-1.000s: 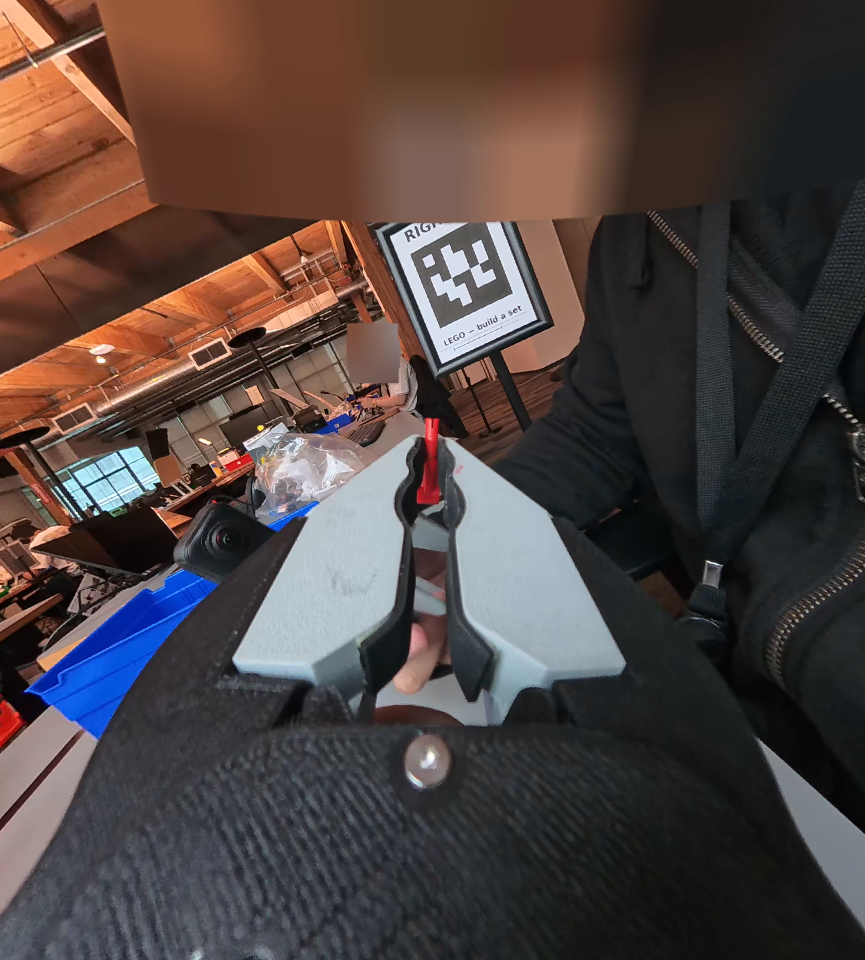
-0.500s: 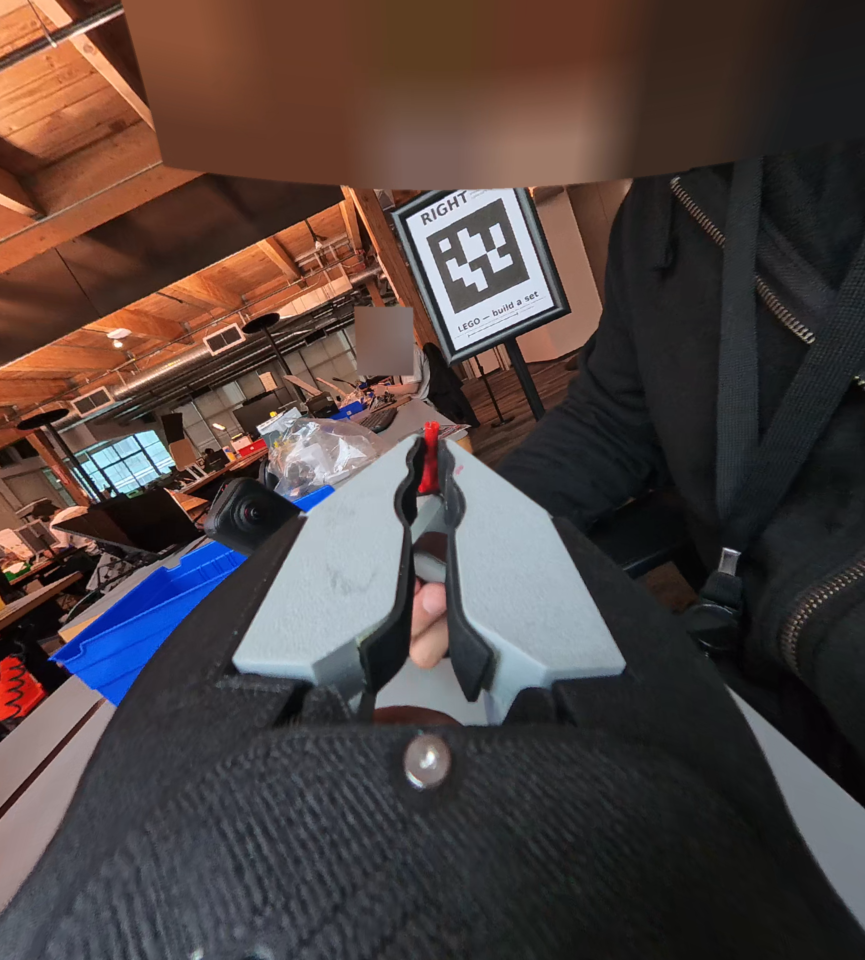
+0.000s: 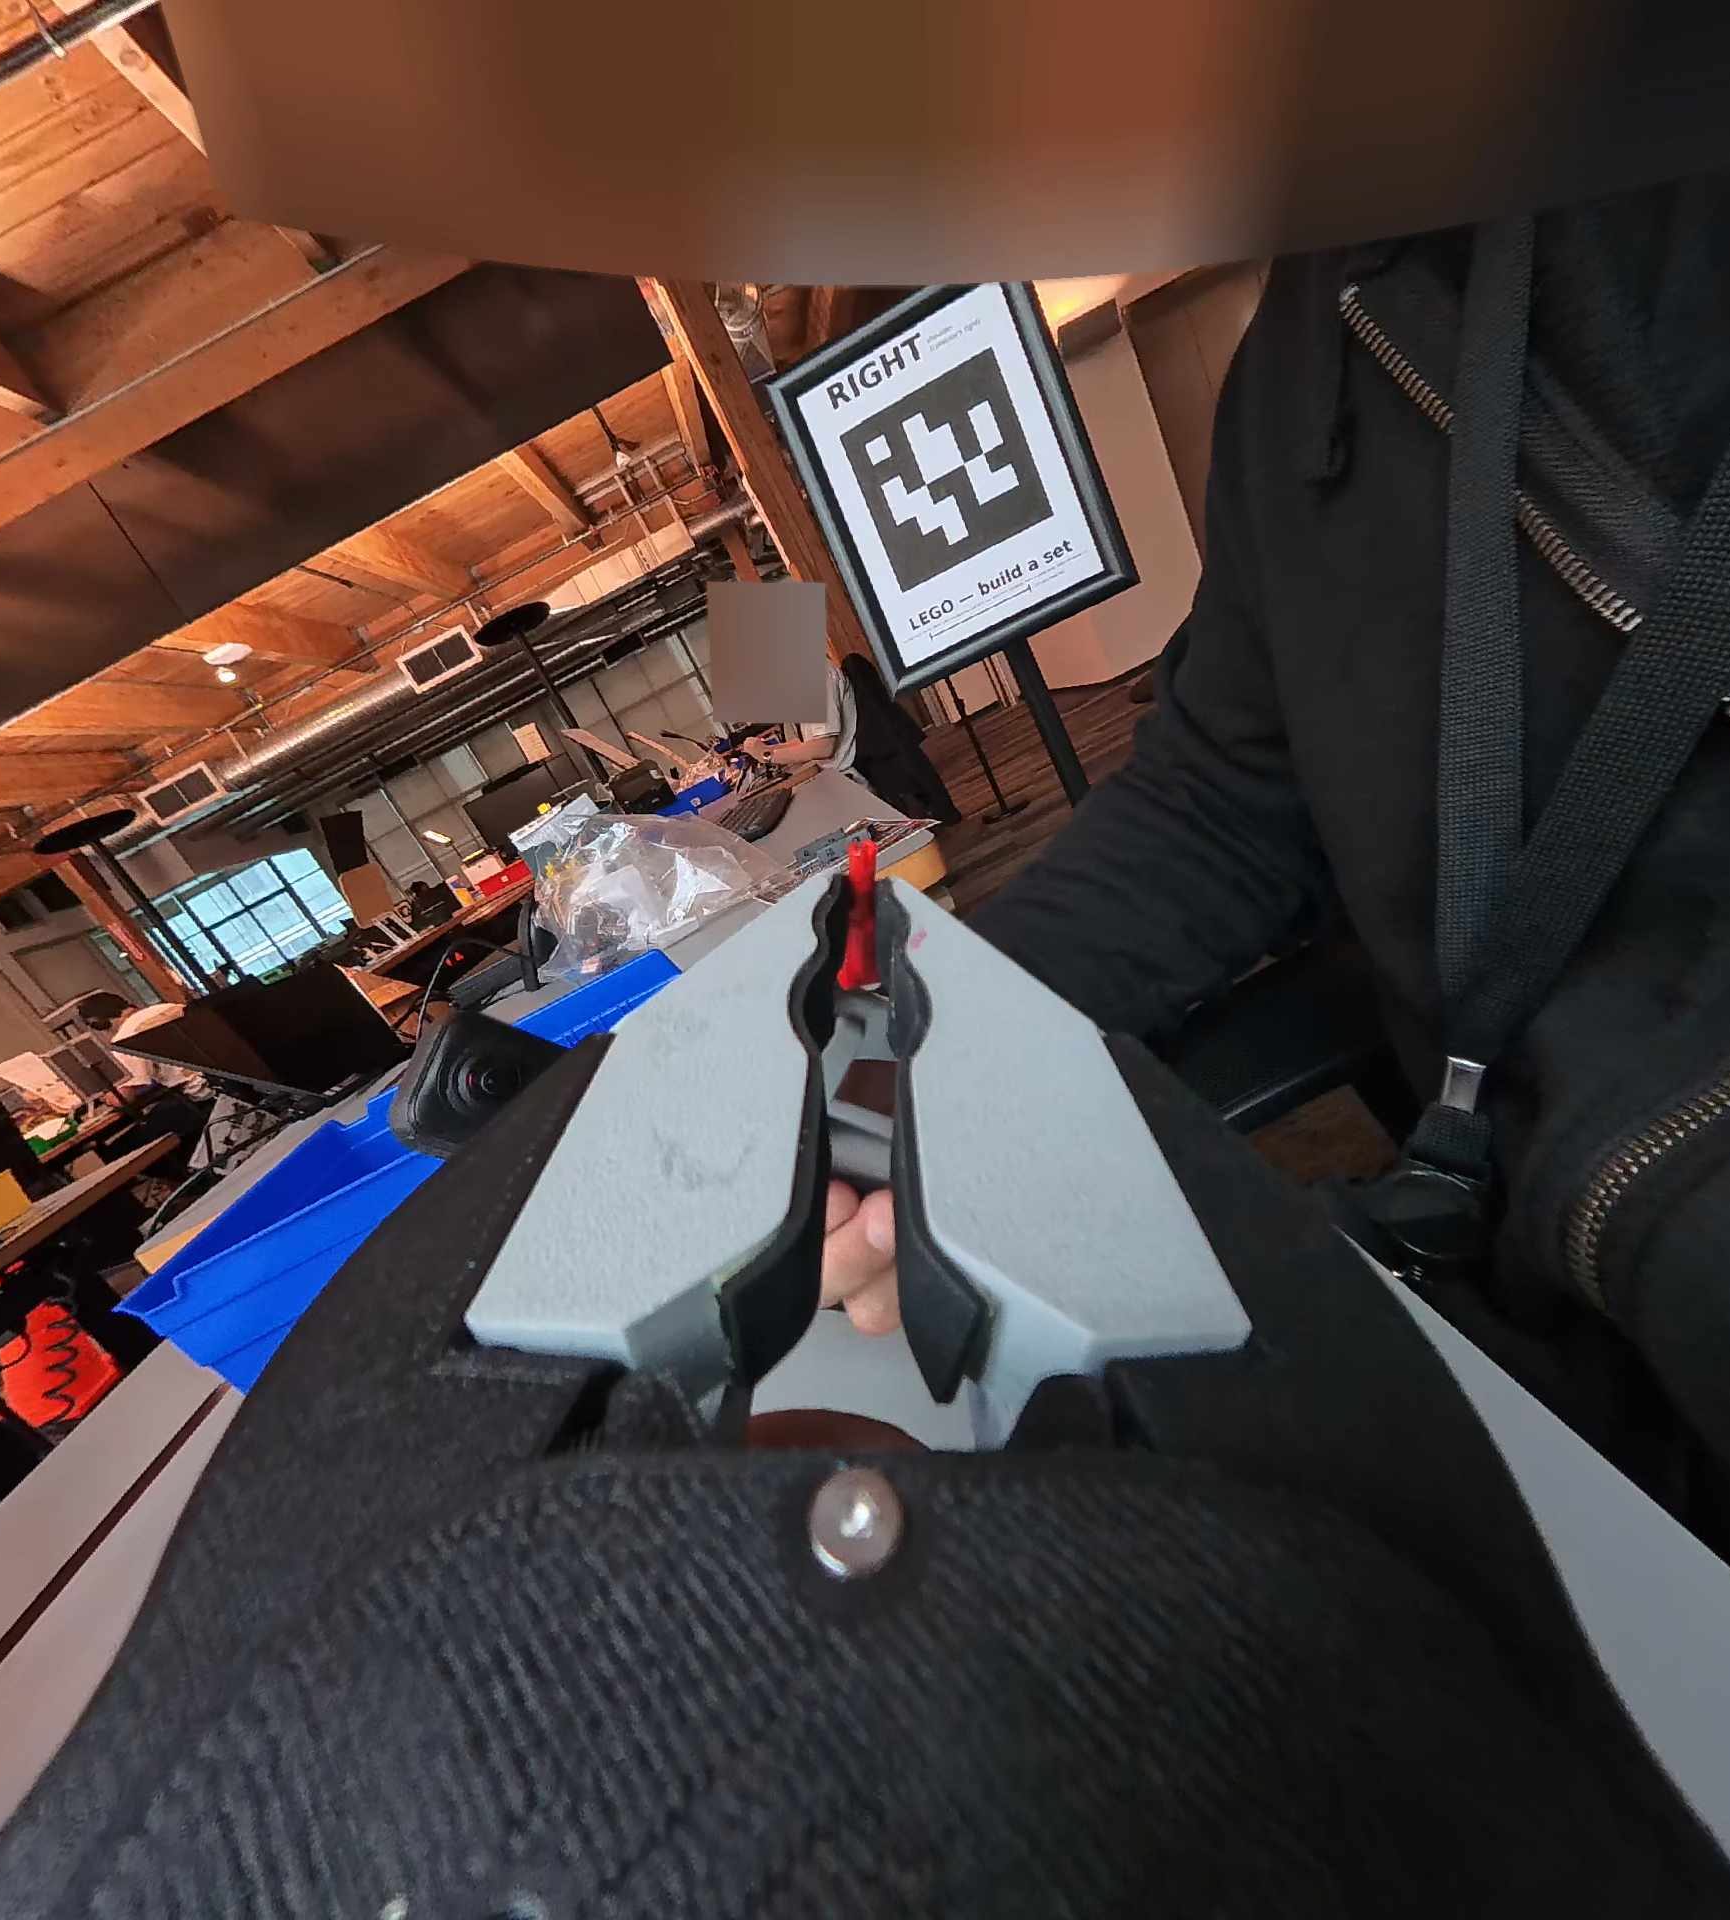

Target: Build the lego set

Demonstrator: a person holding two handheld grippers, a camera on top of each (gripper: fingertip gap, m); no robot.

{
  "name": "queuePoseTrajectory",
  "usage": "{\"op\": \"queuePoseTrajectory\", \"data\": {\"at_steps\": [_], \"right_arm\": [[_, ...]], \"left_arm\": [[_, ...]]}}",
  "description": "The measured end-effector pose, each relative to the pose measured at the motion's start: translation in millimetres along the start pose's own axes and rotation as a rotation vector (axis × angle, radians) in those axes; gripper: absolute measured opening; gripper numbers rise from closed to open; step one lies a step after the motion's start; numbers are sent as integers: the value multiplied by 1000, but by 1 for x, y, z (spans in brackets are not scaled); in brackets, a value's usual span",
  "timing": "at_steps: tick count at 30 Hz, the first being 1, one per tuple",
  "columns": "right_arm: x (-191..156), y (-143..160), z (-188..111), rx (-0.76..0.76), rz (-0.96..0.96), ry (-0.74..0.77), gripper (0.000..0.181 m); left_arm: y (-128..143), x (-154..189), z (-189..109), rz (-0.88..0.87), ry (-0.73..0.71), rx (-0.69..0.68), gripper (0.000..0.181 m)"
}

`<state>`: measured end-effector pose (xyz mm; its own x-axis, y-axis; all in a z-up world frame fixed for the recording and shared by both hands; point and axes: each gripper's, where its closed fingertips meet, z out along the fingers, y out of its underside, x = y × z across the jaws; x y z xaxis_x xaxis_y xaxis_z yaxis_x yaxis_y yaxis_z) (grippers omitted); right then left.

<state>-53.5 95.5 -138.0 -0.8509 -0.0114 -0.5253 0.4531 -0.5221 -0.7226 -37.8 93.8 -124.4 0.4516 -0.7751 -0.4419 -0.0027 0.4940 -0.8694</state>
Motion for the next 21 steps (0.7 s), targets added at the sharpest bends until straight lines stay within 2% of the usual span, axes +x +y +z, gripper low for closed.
{"op": "queuePoseTrajectory", "data": {"at_steps": [2,9,18,21], "right_arm": [[-3,0,1,1,-8,-16,6],[2,-4,-6,3,-60,66,5],[28,-13,-44,-64,-236,443,4],[42,-13,-63,-118,-310,616,4]], "left_arm": [[0,0,0,3,1,1,3],[7,-6,-3,1,-31,-45,3],[50,-31,-14,-8,-140,-287,3],[75,-38,-20,-4,-175,-431,4]]}}
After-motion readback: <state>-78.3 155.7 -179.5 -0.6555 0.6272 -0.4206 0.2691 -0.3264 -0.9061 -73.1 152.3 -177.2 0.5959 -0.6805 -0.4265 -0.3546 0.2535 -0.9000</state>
